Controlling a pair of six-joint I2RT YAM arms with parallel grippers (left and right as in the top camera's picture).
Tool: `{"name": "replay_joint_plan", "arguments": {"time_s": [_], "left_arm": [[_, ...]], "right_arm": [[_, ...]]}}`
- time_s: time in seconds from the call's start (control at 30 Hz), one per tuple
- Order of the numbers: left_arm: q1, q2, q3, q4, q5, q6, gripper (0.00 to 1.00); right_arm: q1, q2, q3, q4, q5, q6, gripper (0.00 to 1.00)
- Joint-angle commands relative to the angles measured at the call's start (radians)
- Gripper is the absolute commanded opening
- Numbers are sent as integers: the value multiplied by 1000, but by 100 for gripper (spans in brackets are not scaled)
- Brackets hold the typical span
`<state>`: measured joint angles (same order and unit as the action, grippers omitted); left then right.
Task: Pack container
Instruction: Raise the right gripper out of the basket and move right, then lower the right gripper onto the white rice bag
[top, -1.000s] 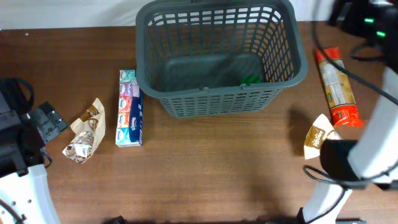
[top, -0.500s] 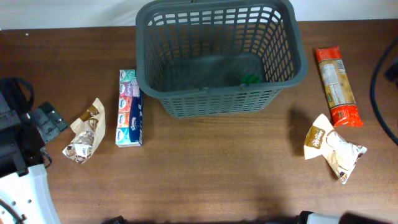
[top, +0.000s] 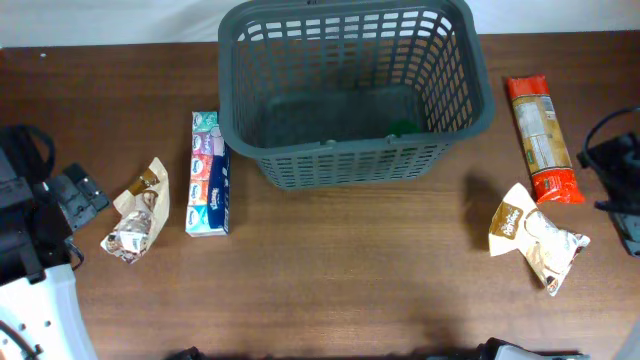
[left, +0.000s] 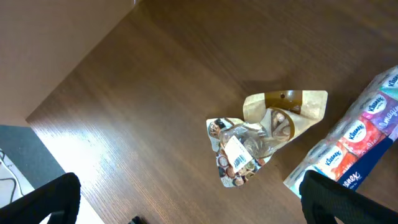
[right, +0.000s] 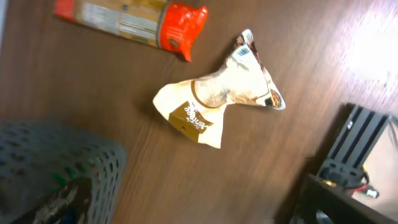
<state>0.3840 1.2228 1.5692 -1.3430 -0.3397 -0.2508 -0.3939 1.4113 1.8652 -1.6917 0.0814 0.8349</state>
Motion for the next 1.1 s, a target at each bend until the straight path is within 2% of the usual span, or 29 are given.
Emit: {"name": "replay_joint_plan", "arguments": {"time_s": [0.0, 0.03, 0.17, 0.3, 0.4, 0.6, 1.07], "left_arm": [[6, -11, 16, 2, 4, 2, 99], [6, -11, 16, 3, 4, 2, 99], [6, -11, 16, 3, 4, 2, 99], [6, -11, 16, 2, 4, 2, 99], [6, -11, 16, 2, 4, 2, 99], [6, -11, 16, 2, 4, 2, 99], [6, -11, 16, 2, 4, 2, 99]], "right_arm": [[-6, 48, -28, -7, 43, 209, 99], [-6, 68, -46, -7, 42, 354, 99], [-6, 98, -141, -7, 43, 667, 99], [-6, 135, -253, 11, 39, 813, 99], [-7, 162, -348, 59, 40, 867, 99], [-8, 202, -516, 230, 125, 872, 99], [-8, 217, -538, 343, 221, 867, 99]]}}
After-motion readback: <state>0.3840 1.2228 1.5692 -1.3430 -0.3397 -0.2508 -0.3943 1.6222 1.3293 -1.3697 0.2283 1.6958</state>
